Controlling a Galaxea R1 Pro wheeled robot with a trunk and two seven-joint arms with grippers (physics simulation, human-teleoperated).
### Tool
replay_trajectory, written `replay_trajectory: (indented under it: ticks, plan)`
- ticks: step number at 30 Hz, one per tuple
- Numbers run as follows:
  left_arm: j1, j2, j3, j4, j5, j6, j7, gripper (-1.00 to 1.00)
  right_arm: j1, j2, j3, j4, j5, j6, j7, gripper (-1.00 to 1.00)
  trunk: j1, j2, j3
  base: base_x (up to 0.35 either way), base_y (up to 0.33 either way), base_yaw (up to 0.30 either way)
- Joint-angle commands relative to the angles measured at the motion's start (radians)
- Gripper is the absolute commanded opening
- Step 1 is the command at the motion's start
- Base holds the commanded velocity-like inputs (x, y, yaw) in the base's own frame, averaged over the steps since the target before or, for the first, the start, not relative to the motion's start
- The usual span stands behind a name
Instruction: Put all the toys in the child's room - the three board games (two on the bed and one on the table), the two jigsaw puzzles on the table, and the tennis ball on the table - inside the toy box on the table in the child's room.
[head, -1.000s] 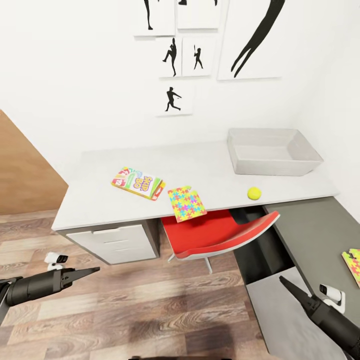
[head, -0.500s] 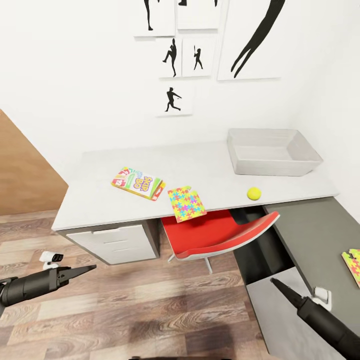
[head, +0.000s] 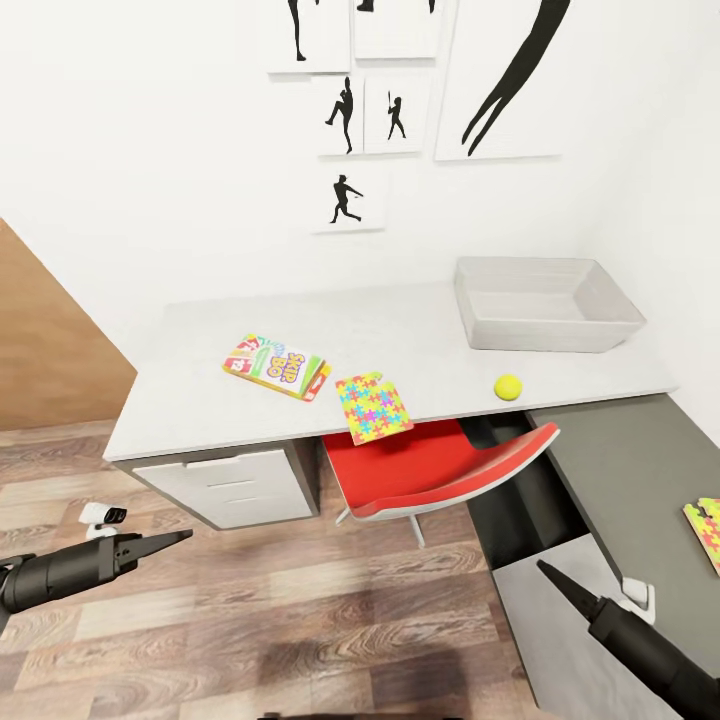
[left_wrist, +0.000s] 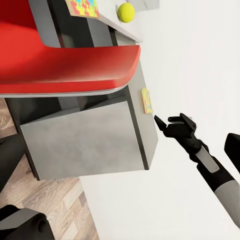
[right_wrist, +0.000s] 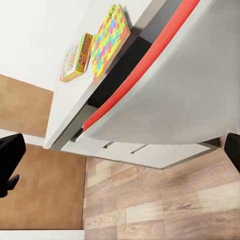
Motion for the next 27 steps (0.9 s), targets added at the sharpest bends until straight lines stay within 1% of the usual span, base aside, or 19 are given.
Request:
replay_trajectory:
  ticks: [1,9,17,22,27]
  plan:
    - [0.000,0.000,0.000,0.000,-0.001,0.011,-0.004,1.00,-0.001,-0.001,-0.001,0.000,-0.003,0.007,0.001,1.00,0.001,-0.002,-0.001,0.000,0.000,0.000]
    - [0.000,0.000,-0.001,0.000,-0.002,0.011,-0.004,1.00,-0.001,-0.005,-0.004,0.009,-0.004,0.006,-0.003,1.00,0.001,-0.002,-0.001,0.000,0.000,0.000]
    - [0.000,-0.001,-0.001,0.001,-0.002,0.011,-0.004,1.00,-0.001,-0.005,-0.012,0.013,-0.007,0.007,-0.035,1.00,0.001,-0.002,-0.001,0.000,0.000,0.000]
    - [0.000,0.000,0.000,0.001,0.000,0.011,-0.004,1.00,-0.001,-0.003,-0.013,0.011,-0.006,0.010,-0.039,1.00,0.001,-0.002,-0.001,0.000,0.000,0.000]
    - [0.000,-0.001,-0.003,0.001,0.001,0.011,-0.004,1.00,-0.001,-0.007,-0.014,0.011,-0.008,0.016,-0.041,1.00,0.001,-0.002,-0.001,0.000,0.000,0.000]
